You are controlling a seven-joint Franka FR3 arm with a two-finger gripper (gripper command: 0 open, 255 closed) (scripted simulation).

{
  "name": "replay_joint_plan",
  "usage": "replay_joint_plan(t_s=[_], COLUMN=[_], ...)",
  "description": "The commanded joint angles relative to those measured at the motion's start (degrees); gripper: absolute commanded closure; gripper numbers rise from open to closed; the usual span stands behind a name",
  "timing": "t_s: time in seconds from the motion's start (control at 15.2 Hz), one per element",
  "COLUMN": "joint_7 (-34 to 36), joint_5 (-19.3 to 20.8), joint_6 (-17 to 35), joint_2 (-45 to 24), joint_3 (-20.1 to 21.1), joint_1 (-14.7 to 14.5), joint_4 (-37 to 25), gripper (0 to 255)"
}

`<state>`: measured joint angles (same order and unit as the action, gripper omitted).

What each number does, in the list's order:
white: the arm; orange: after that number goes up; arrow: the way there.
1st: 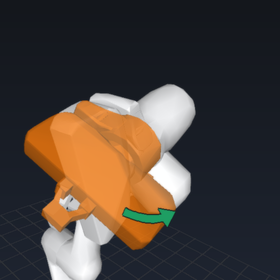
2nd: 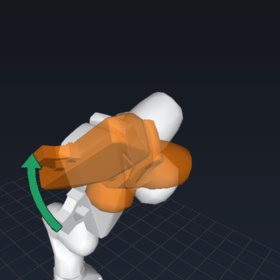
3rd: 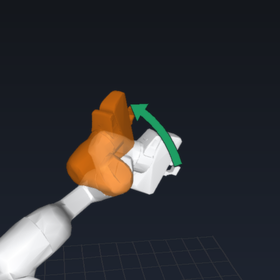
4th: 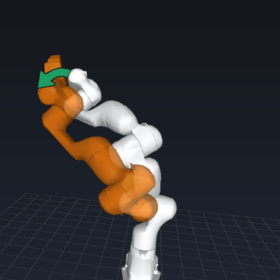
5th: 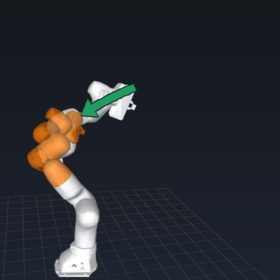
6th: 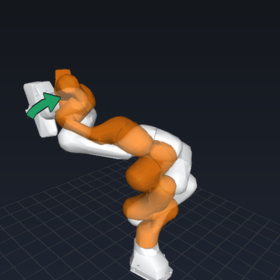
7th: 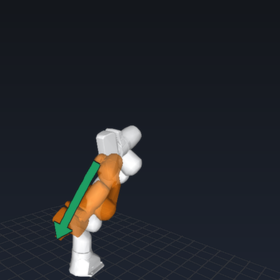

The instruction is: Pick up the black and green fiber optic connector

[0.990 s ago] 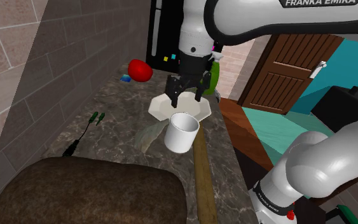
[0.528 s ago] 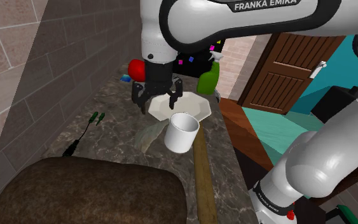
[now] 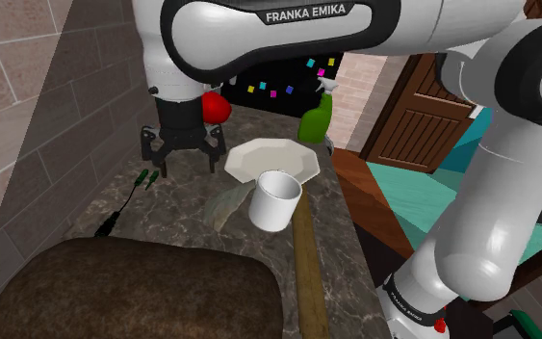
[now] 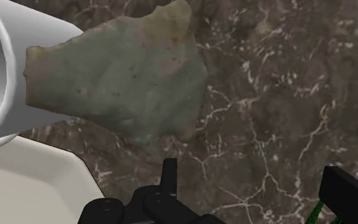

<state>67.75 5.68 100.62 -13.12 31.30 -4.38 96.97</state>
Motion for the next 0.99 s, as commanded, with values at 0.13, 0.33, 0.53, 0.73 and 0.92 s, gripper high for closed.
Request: replay_joint_plan(t_s=[0.13, 0.33, 0.53, 0.73, 0.92], joint_7=[7.57, 11.62, 14.34, 14.5, 14.66], joint_5=[4.45, 7.1, 9.32, 9.34, 9.39], joint_6=[-2.97, -6.57, -12.24, -10.87, -8.5], joint_2=[-11.37, -20.35, -31.04, -31.37, -31.32], joint_3=[-0.85, -2.39, -4.5, -4.68, -4.7], joint_1=[-4.62, -8.9, -14.21, -14.11, -13.63], joint_4=[-12.57, -24.43, -40.76, -39.68, -37.16], gripper=[0, 0, 0, 0, 0])
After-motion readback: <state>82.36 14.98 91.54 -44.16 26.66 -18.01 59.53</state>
